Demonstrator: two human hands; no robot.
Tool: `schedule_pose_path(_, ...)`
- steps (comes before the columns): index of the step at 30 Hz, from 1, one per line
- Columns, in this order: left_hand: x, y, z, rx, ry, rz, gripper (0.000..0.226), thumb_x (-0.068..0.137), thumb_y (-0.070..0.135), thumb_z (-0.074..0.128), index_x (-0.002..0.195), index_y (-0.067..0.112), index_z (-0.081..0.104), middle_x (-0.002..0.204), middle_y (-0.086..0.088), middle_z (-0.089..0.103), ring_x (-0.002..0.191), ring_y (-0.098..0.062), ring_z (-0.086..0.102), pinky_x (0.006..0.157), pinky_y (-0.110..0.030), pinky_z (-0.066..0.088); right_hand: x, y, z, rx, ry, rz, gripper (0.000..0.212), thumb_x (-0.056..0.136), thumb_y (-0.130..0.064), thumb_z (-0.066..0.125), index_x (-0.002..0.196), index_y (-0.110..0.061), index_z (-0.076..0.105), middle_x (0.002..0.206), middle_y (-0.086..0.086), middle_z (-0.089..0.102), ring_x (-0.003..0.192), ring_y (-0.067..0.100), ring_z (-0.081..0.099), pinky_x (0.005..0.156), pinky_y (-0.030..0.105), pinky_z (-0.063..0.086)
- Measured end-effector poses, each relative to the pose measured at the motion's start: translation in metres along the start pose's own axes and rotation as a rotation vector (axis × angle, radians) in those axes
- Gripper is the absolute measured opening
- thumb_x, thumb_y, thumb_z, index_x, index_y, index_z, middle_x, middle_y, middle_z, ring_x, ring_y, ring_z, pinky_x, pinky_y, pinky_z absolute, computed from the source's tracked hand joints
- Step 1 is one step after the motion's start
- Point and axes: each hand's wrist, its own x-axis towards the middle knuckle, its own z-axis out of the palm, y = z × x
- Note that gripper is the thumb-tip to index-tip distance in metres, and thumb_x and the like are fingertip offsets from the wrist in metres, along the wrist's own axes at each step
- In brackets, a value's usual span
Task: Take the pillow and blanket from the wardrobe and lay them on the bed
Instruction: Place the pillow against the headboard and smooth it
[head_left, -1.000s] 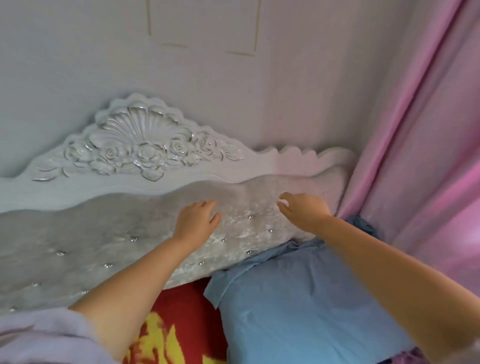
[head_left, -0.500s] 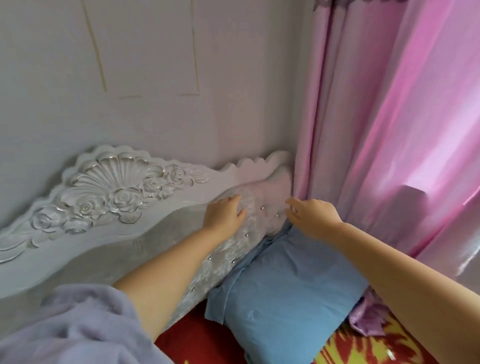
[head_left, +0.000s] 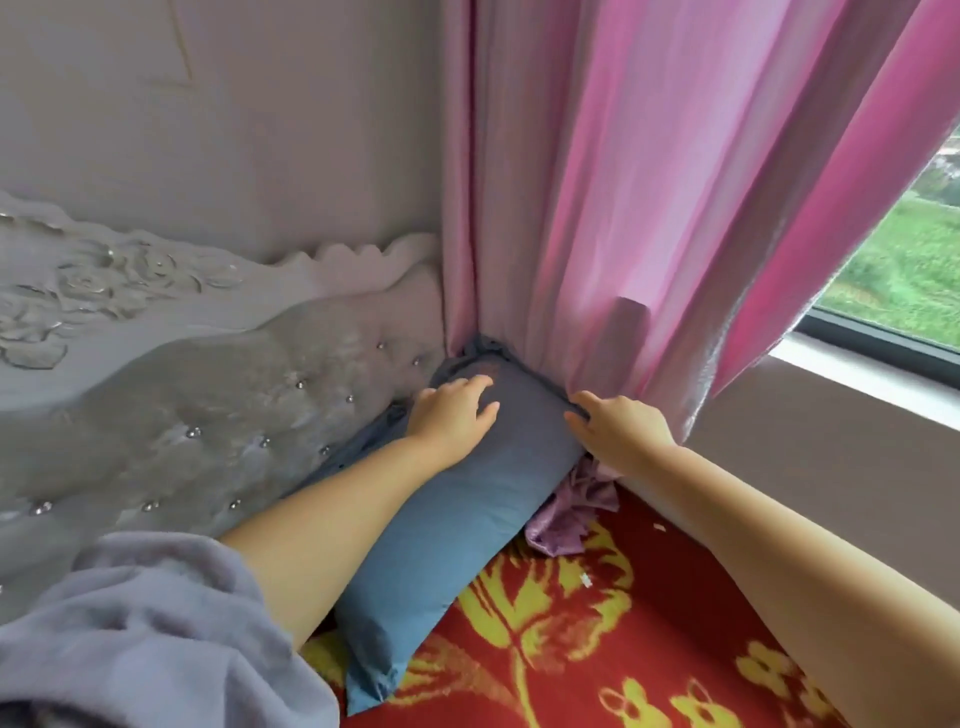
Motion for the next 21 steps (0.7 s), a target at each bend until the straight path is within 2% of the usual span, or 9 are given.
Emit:
schedule_pose_path(4, -0.048, 0.01, 0.022, -0.009, -0.04, -0.11, 0.038, 0.096, 0.035, 0.044, 0.13, 0.018, 0.05, 0.102, -0.003, 0.066, 0.098, -0.025, 0.059, 0.092, -0.038, 0.042, -0.019, 0.011, 0.01, -0.031, -0.092, -0.131, 0.032, 0.098, -0.039, 0.033, 0.118, -0.021, 0.051, 0.095, 0.009, 0.066, 0.085, 0.034, 0.064, 0.067, 0.036, 0.048)
schedule_pose_path(8, -0.068, -0.008, 0.001, -0.01, 0.003, -0.236, 0.037, 0.095, 0.036, 0.045, 0.128, 0.02, 0.051, 0.101, -0.004, 0.067, 0.097, -0.026, 0.061, 0.084, -0.035, 0.045, -0.01, -0.01, 0.0, -0.022, -0.093, -0.207, 0.035, 0.098, -0.043, 0.031, 0.119, -0.022, 0.049, 0.098, 0.01, 0.068, 0.087, 0.033, 0.064, 0.067, 0.036, 0.047)
schedule_pose_path(12, -0.11, -0.047, -0.021, 0.024, 0.027, -0.336, 0.035, 0.094, 0.036, 0.047, 0.124, 0.019, 0.054, 0.099, -0.006, 0.07, 0.095, -0.029, 0.063, 0.08, -0.036, 0.047, -0.017, -0.069, 0.002, 0.024, -0.117, -0.312, 0.039, 0.097, -0.047, 0.03, 0.122, -0.023, 0.049, 0.097, 0.01, 0.068, 0.085, 0.033, 0.063, 0.063, 0.035, 0.043)
schedule_pose_path(16, -0.163, -0.104, -0.036, 0.083, 0.041, -0.42, 0.035, 0.094, 0.036, 0.047, 0.123, 0.019, 0.055, 0.102, -0.005, 0.069, 0.095, -0.03, 0.064, 0.078, -0.037, 0.049, -0.039, -0.132, 0.02, 0.027, -0.122, -0.384, 0.034, 0.097, -0.043, 0.031, 0.114, -0.019, 0.05, 0.091, 0.012, 0.068, 0.08, 0.035, 0.062, 0.061, 0.036, 0.043)
schedule_pose_path(21, -0.208, -0.147, -0.06, 0.075, -0.011, -0.346, 0.036, 0.094, 0.039, 0.046, 0.123, 0.02, 0.053, 0.102, -0.005, 0.07, 0.097, -0.03, 0.063, 0.078, -0.037, 0.047, -0.074, -0.207, 0.021, -0.059, -0.164, -0.344, 0.035, 0.099, -0.041, 0.03, 0.11, -0.014, 0.049, 0.092, 0.014, 0.066, 0.08, 0.035, 0.062, 0.059, 0.033, 0.039)
